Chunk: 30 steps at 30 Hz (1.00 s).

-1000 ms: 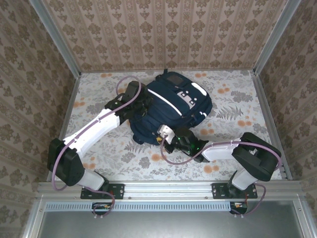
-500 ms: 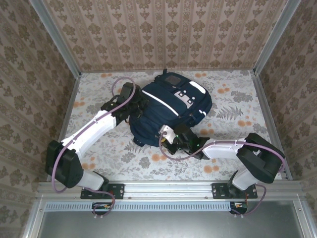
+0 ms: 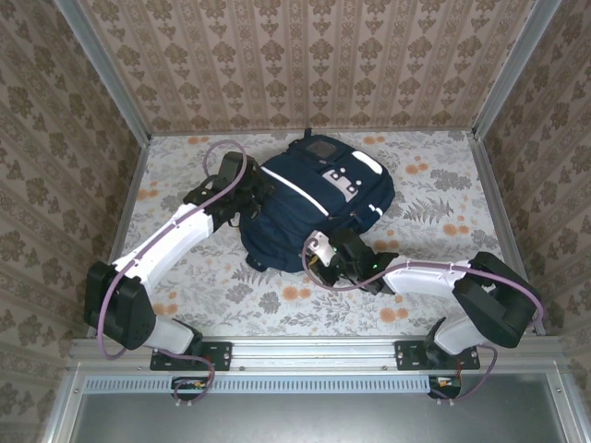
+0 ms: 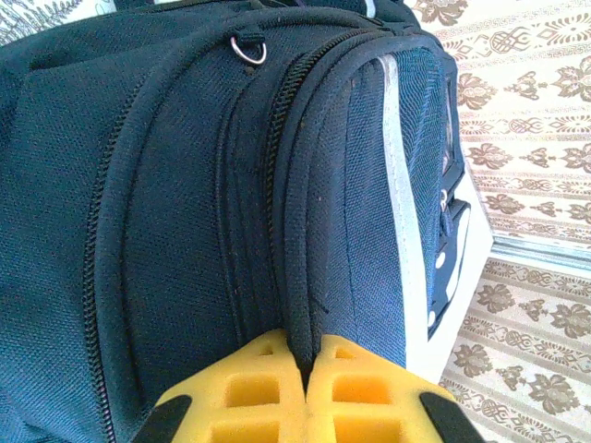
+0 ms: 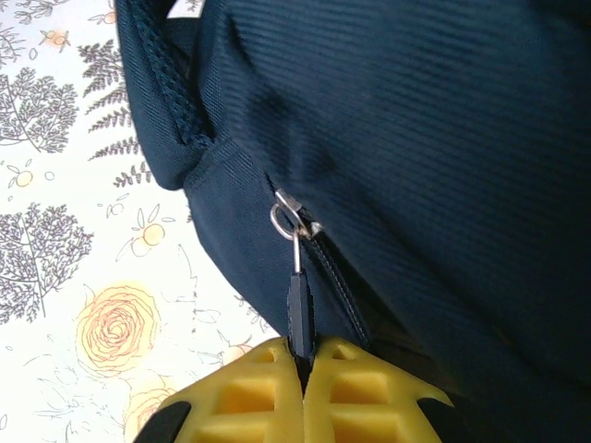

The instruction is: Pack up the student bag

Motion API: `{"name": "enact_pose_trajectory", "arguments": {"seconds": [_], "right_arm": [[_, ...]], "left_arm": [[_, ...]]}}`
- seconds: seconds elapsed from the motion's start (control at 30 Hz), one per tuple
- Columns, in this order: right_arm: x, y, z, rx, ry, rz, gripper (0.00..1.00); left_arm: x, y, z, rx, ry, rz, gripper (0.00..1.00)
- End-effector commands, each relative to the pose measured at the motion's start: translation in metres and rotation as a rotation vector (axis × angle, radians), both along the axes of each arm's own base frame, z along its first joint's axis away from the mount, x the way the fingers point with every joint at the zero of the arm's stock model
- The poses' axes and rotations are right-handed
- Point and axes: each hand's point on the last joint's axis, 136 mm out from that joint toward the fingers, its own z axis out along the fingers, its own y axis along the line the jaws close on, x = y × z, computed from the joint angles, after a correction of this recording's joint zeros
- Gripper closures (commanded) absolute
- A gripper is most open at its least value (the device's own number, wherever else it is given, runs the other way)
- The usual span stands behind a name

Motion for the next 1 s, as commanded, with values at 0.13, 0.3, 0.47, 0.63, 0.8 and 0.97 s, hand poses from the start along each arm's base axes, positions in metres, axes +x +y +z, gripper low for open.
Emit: {"name": "enact_pose_trajectory", "arguments": {"seconds": [0.13,0.3,0.47,0.63,0.8,0.97], "right_arm": [[0.004,-0.041,-0.021,-0.091,0.121,-0.165,1.0],[-0.005,-0.024,-0.007,0.019,0.154,-0.111,1.0],[-0.009,-0.013,0.021,0.108,0.144,-0.081,1.0],[-0.012,-0.011,0.031,0.139,0.152,-0.072,1.0],[-0.014,-0.011,0.028,0.131,0.158,-0.063,1.0],[-0.014,-0.012,0.022,0.113,0.168,-0.063,1.0]], "left_arm": [[0.022,0.038,0.053,0.046,-0.187,0.064,1.0],[0.009,0.03,0.039,0.084,-0.156,-0.057,0.63],[-0.042,0.053,-0.001,0.107,-0.043,-0.059,0.5],[-0.086,0.069,-0.046,0.062,0.057,-0.02,0.5],[-0.102,0.059,-0.089,0.037,0.14,-0.019,0.49],[-0.103,0.042,-0.107,0.045,0.185,-0.047,0.51]]}}
